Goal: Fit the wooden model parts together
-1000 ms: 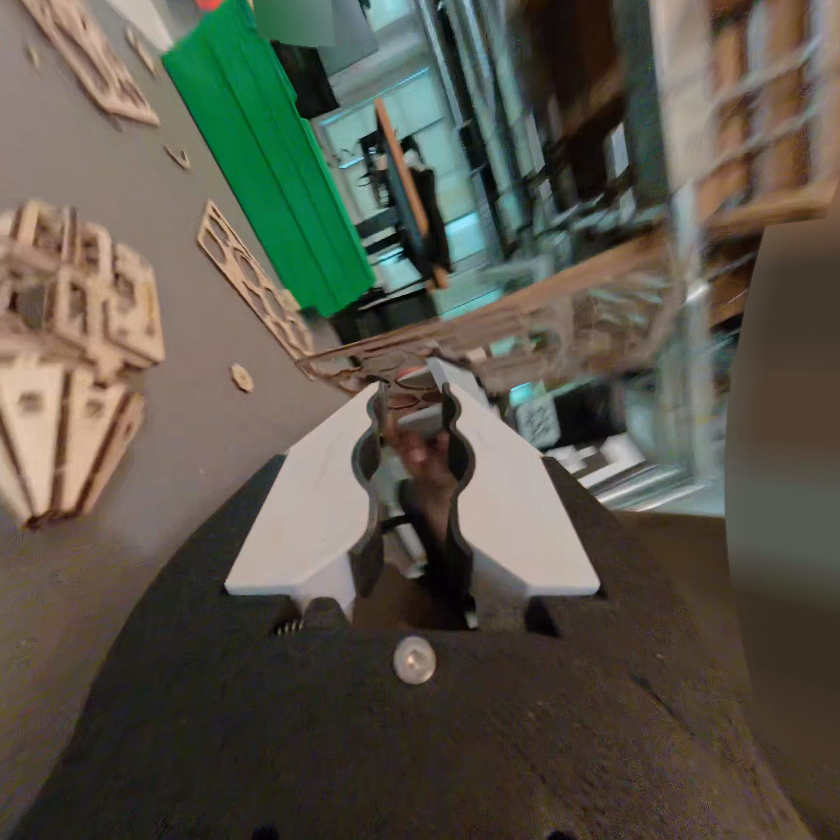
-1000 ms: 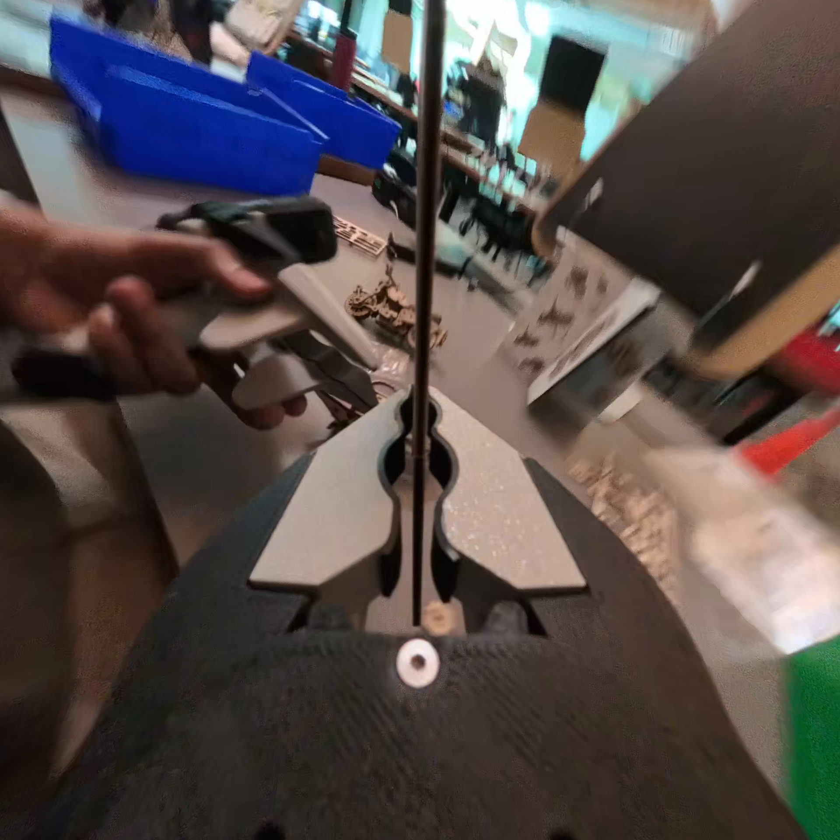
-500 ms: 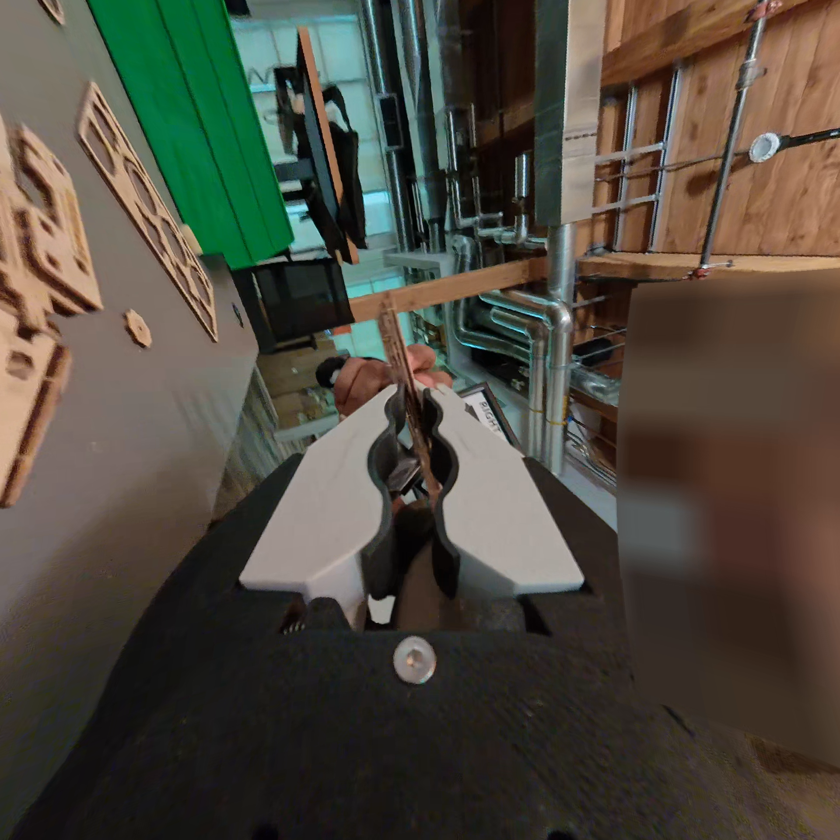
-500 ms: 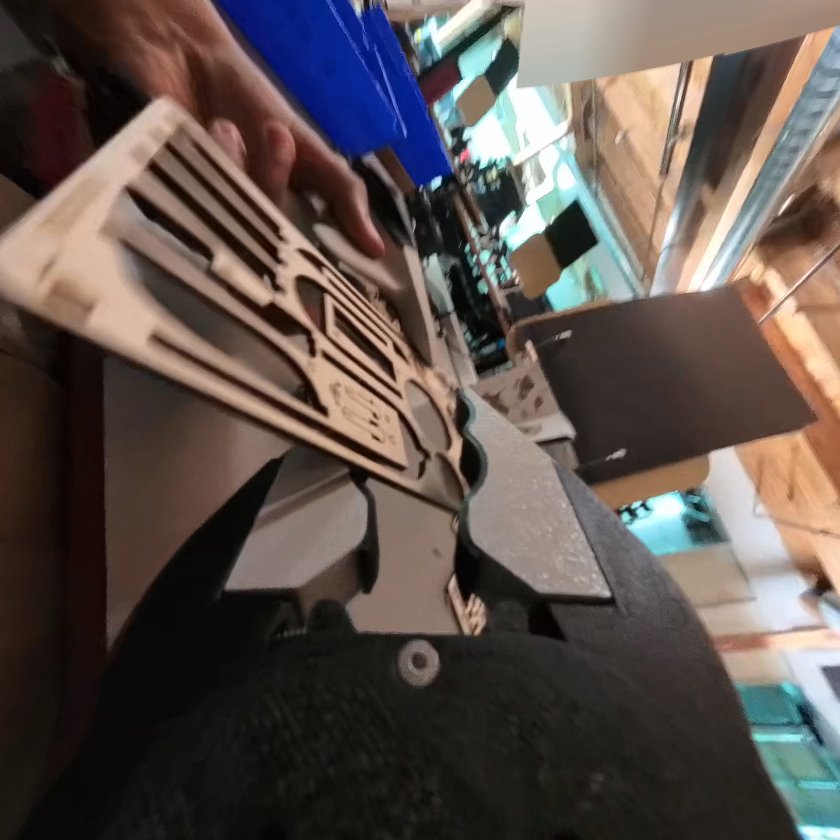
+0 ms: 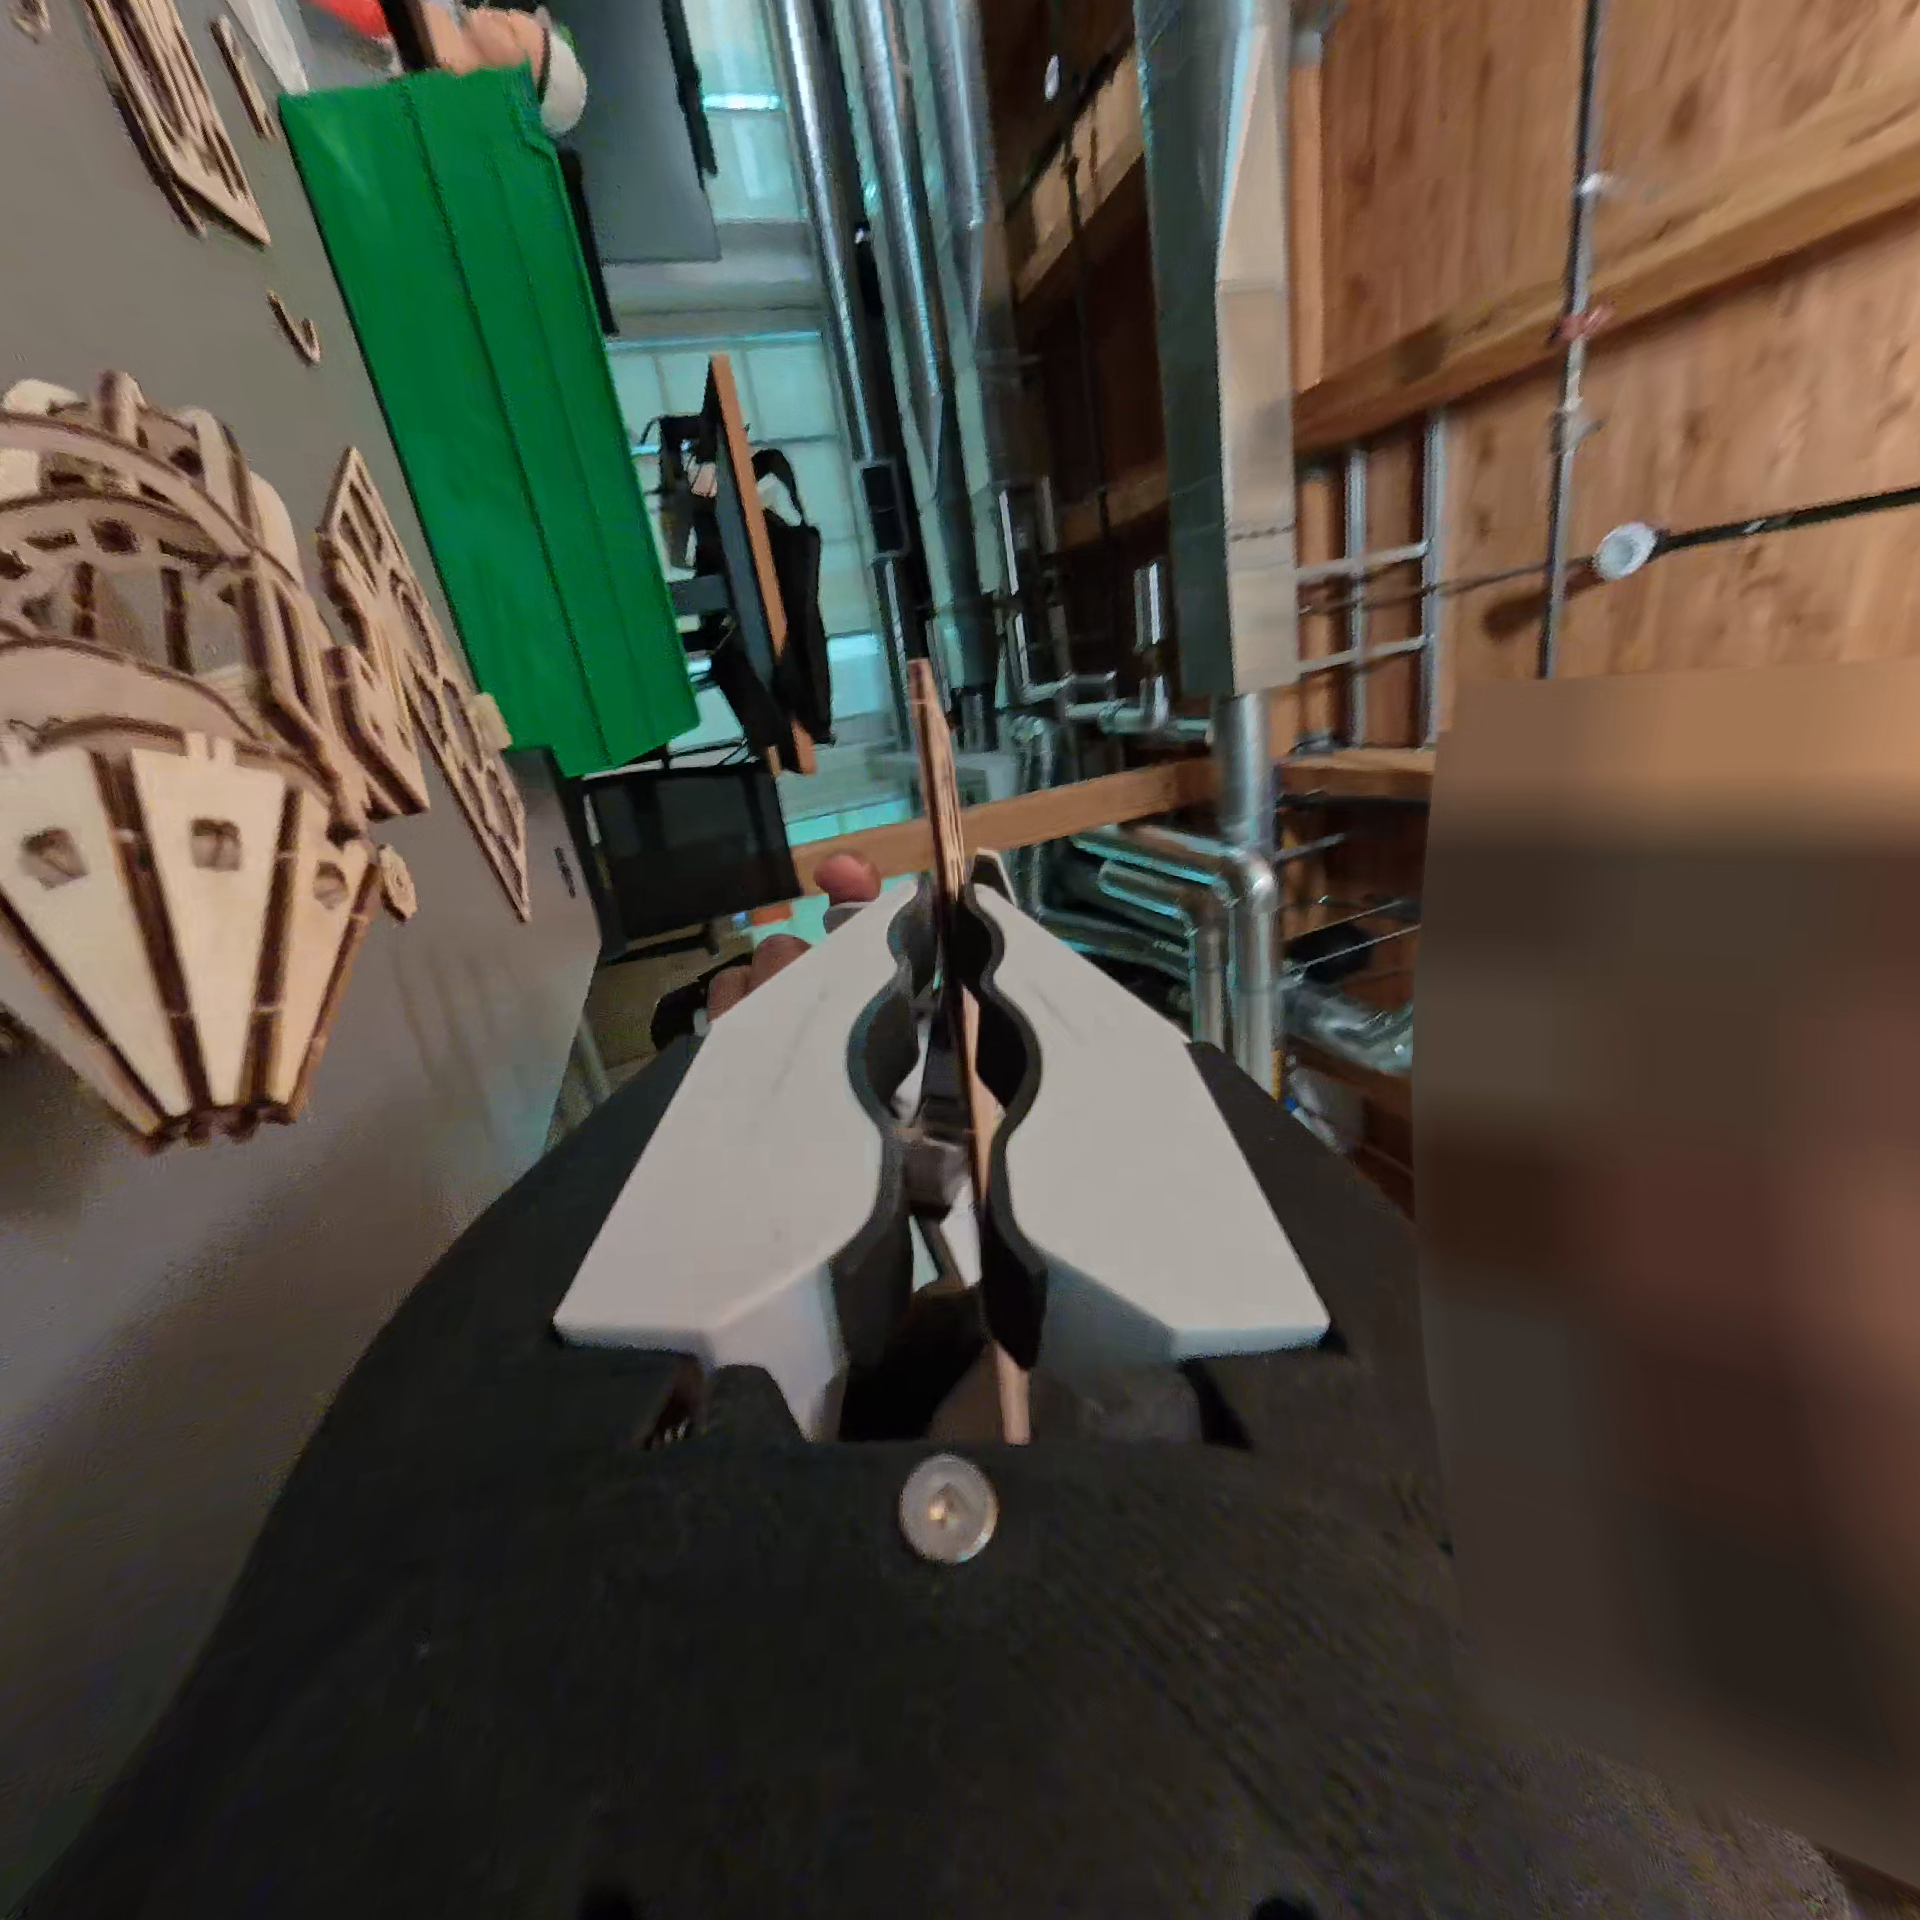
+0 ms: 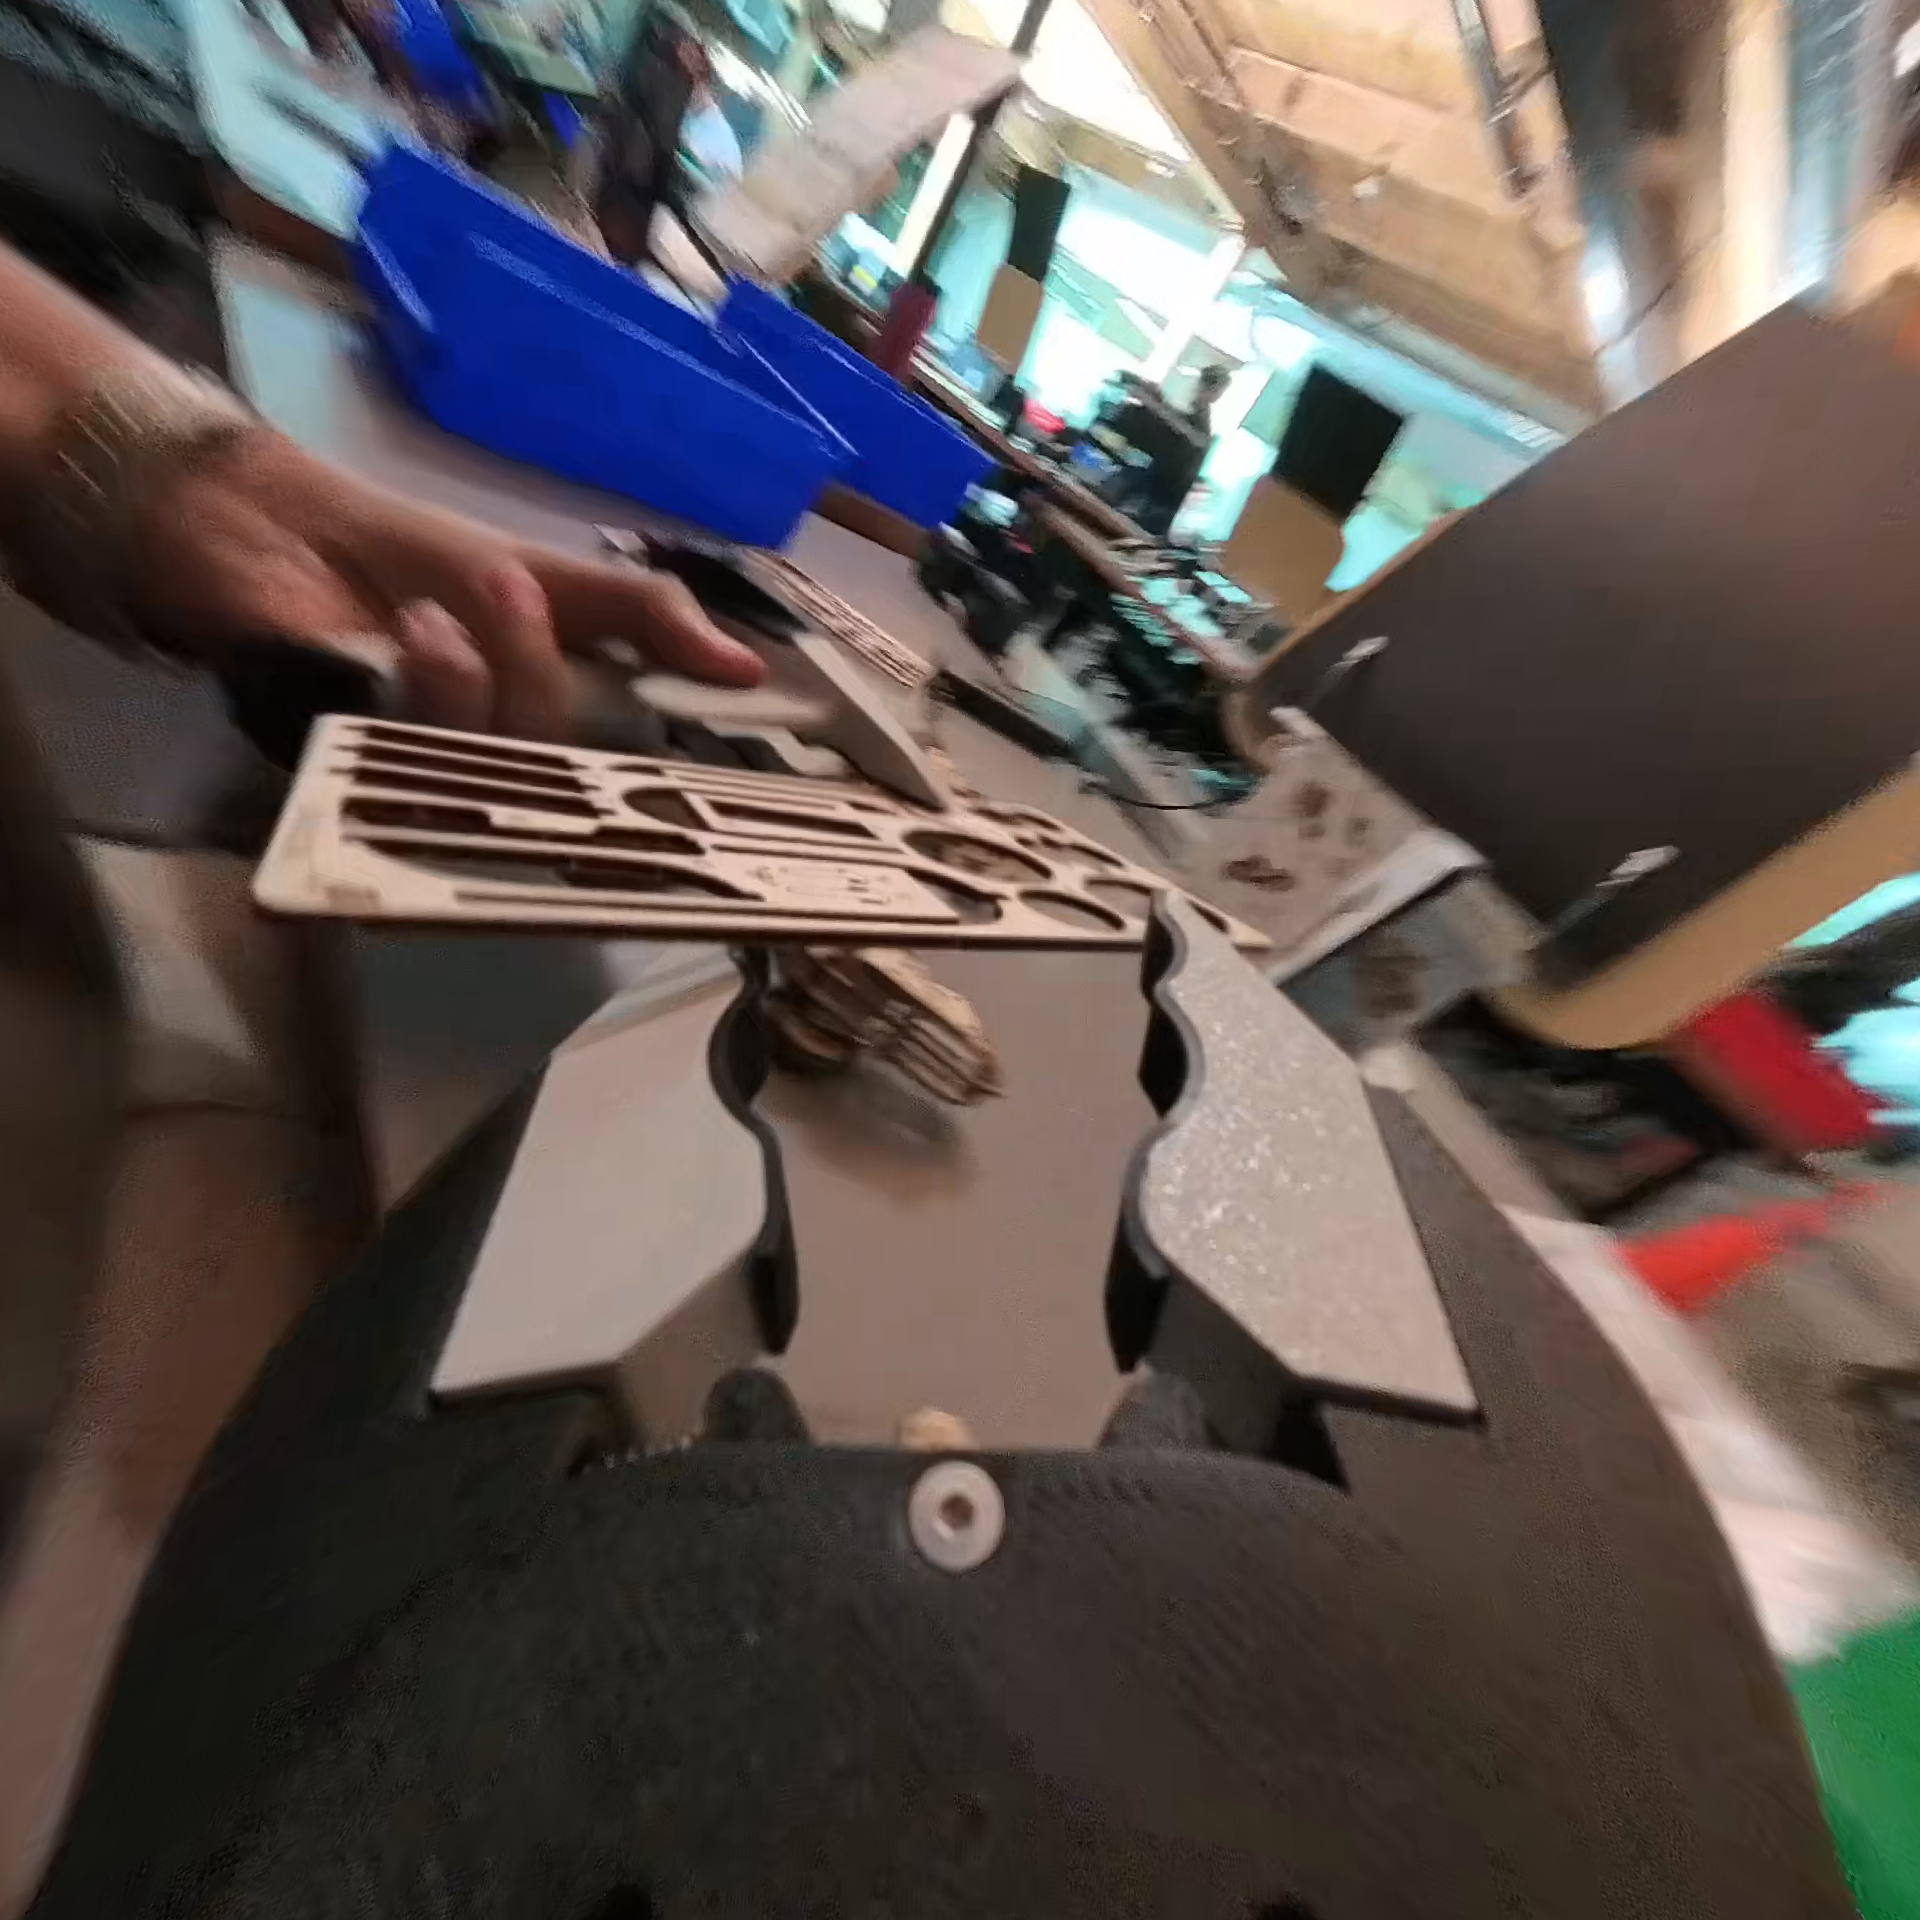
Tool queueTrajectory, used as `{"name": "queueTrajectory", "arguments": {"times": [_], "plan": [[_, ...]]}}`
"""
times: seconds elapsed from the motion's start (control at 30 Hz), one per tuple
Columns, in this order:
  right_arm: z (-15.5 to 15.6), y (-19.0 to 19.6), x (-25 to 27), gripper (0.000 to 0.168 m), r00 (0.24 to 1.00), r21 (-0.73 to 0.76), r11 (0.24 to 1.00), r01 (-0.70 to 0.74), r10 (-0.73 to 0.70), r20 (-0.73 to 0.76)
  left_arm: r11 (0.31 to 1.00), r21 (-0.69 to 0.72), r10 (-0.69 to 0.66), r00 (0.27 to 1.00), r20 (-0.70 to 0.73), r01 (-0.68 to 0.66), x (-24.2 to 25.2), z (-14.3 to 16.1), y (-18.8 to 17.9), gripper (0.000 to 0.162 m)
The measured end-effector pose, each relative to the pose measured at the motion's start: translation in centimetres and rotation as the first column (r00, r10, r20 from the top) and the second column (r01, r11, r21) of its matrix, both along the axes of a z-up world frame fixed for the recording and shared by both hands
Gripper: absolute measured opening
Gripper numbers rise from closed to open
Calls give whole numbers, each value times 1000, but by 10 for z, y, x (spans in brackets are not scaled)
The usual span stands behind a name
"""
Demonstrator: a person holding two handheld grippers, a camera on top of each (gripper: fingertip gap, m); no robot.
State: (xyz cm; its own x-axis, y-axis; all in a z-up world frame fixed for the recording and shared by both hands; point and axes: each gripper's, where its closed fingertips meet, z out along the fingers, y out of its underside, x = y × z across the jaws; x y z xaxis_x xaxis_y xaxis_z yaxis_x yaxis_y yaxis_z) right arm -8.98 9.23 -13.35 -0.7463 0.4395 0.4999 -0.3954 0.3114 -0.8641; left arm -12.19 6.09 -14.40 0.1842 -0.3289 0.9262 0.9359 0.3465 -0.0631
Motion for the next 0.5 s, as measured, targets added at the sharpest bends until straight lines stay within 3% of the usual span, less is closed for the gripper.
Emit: {"name": "queueTrajectory", "arguments": {"times": [0.07,0.13,0.2,0.27,0.33,0.4,0.47,0.5], "plan": [[1,4,-6,70,977,93,990,105,-85,-195,999,37,34,999,18,-35,-7,2,-9,1],[-5,5,-4,60,975,133,987,92,-62,-212,986,132,99,995,-2,-98,-16,15,-27,1],[-16,12,-11,73,996,93,993,76,-72,-46,965,221,146,989,-17,-139,-22,29,-43,1],[-16,24,-22,73,976,-49,996,70,-59,212,975,144,179,981,-70,-168,-23,25,-43,1],[0,36,-33,67,879,-295,951,96,58,473,982,104,170,979,-115,-159,-21,26,-39,1],[16,45,-44,65,741,-500,847,178,219,635,988,35,152,973,-172,-148,-15,24,-29,1],[16,36,-44,73,599,-572,784,242,343,724,988,-46,130,965,-229,-145,-8,19,-18,1],[10,26,-41,65,534,-566,782,262,372,760,988,-75,113,960,-254,-136,-4,18,-12,0]]}}
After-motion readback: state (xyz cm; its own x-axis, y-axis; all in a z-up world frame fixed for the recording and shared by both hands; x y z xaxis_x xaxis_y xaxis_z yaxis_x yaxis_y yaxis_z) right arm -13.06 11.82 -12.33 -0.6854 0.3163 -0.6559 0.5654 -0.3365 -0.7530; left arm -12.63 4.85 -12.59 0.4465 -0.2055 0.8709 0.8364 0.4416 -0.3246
